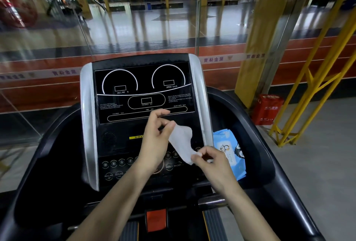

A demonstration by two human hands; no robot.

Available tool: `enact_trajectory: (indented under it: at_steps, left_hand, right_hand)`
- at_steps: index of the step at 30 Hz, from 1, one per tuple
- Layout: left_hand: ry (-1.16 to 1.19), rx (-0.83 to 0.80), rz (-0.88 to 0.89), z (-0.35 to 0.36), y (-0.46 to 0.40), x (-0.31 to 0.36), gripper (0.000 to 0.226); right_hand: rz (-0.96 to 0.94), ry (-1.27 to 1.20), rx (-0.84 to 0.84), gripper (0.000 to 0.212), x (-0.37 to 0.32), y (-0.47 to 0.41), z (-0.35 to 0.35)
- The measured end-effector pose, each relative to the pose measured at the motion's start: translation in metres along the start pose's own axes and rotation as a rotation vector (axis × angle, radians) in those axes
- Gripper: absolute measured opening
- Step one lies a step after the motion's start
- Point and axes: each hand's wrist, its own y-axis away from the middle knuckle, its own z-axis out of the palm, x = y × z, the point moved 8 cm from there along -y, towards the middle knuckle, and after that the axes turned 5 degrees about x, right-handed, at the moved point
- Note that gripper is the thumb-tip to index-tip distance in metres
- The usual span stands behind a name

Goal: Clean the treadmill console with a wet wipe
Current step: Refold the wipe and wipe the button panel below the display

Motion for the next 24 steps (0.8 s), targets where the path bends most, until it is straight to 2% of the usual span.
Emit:
enact_trajectory:
  at_steps: [2, 5, 10, 13, 17, 20, 22, 24]
  left_hand:
    - [0.012, -0.068, -0.010, 0.006, 0.002, -0.001, 0.030]
    - [0.066, -0.149, -0.056, 0.013, 0.005, -0.005, 0.032]
    - [0.240, -0.201, -0.191, 0.015, 0.005, -0.006, 0.026]
    - [0.277, -0.189, -0.379, 0.010, 0.010, -0.025, 0.037]
    - [0.464, -0.217, -0.670, 0.007, 0.041, -0.057, 0.056]
    - [0.445, -0.219, -0.622, 0.008, 0.056, -0.066, 0.063]
    - [0.352, -0.217, -0.533, 0.008, 0.057, -0.066, 0.052]
    - [0.140, -0.217, -0.384, 0.008, 0.055, -0.062, 0.042]
  right_hand:
    - [0.000, -0.014, 0.018, 0.020, -0.002, 0.001, -0.003]
    - [-0.068, -0.063, 0.067, 0.033, -0.018, 0.000, -0.011]
    - [-0.053, -0.253, -0.053, 0.040, -0.028, -0.002, -0.002]
    - [-0.078, -0.268, -0.038, 0.036, -0.029, -0.001, 0.001]
    - [-0.114, -0.248, -0.028, 0.027, -0.025, 0.000, 0.003]
    - [-0.109, -0.213, -0.021, 0.027, -0.019, 0.000, 0.001]
    - [-0.116, -0.187, -0.018, 0.029, -0.017, 0.001, 0.000]
    - [-0.129, -0.121, -0.026, 0.033, -0.016, 0.002, -0.001]
